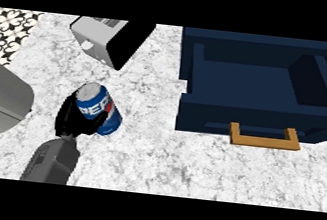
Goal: Pick up the can, place it into the drawer and close the drawer
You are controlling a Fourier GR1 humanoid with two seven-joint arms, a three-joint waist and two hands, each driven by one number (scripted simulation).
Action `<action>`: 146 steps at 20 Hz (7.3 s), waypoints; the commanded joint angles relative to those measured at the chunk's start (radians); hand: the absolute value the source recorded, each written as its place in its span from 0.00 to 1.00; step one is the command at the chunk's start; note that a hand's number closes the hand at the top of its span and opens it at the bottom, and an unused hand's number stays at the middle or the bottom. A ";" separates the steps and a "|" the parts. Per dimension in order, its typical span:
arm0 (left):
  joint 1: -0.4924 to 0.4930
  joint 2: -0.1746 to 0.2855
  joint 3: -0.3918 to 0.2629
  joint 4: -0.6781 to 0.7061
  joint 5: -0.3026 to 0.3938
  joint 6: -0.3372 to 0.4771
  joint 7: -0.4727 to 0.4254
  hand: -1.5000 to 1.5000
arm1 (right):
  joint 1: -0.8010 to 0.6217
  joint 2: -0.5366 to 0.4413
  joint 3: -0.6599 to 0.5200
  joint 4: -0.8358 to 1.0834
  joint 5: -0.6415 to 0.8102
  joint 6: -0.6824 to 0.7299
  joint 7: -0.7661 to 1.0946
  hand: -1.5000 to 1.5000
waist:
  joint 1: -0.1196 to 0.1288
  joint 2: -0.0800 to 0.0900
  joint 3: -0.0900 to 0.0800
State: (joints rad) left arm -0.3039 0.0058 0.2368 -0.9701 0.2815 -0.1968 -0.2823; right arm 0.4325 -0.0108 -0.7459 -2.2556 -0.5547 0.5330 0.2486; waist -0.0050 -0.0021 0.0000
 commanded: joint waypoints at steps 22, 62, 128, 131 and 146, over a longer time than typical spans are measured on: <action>-0.267 -0.005 -0.287 -0.431 -0.066 0.478 0.410 1.00 | 0.040 0.010 0.068 -0.093 0.005 -0.096 0.036 0.00 | -0.005 0.002 0.000; -1.084 -0.006 -0.561 0.346 0.359 0.870 0.292 1.00 | -0.072 -0.001 0.098 -0.040 0.068 -0.095 0.031 0.00 | -0.050 0.011 0.001; -1.066 0.054 -0.831 0.398 0.728 0.985 0.079 0.00 | -0.625 -0.114 0.685 0.224 1.353 -0.269 -0.246 0.00 | 0.036 0.001 -0.001; -1.047 0.055 -0.822 0.376 0.712 1.002 0.076 0.00 | -0.690 -0.131 0.715 0.383 1.420 -0.326 -0.307 0.00 | 0.031 0.003 0.000; -0.992 0.245 -0.846 0.189 0.628 1.038 0.260 0.00 | -1.001 -0.057 0.816 1.070 1.761 -0.645 -0.294 0.00 | 0.043 0.004 0.001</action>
State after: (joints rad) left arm -1.3010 0.2088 -0.6041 -0.7412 0.9310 0.8280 -0.0774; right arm -0.5024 -0.1212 0.0509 -1.3479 1.1364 -0.0236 -0.0742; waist 0.0404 0.0004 0.0001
